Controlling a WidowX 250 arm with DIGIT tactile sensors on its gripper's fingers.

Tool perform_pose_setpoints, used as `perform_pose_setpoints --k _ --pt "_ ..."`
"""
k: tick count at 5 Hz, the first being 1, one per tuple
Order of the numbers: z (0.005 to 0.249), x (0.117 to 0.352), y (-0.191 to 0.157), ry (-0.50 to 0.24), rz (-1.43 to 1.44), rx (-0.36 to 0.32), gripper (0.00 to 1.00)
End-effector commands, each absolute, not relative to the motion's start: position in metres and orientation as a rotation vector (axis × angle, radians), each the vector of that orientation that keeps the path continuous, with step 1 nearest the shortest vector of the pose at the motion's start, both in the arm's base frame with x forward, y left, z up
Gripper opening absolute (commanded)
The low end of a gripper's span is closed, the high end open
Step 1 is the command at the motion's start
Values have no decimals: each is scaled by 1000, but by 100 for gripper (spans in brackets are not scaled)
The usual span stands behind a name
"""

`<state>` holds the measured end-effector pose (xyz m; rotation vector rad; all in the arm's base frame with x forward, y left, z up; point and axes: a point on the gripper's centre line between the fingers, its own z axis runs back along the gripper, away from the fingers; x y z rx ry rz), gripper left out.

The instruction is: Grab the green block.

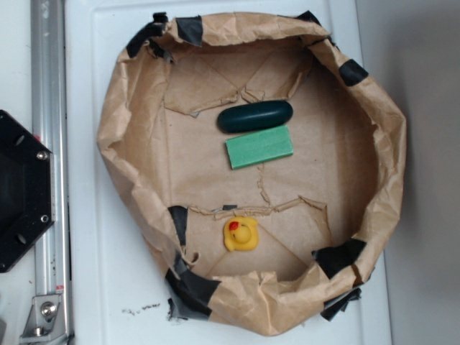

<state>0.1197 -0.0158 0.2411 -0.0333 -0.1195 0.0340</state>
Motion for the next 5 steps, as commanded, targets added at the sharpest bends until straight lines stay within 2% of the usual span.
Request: perform_pose_setpoints --k 1,2,3,4,5 --pt "200 193 6 -260 202 -138 100" --pt "164 218 1 -258 194 -150 100" --pt "129 227 0 -218 188 -131 100" --pt "92 228 4 -249 159 -143 100" --pt "63 228 -5 -225 139 -154 100"
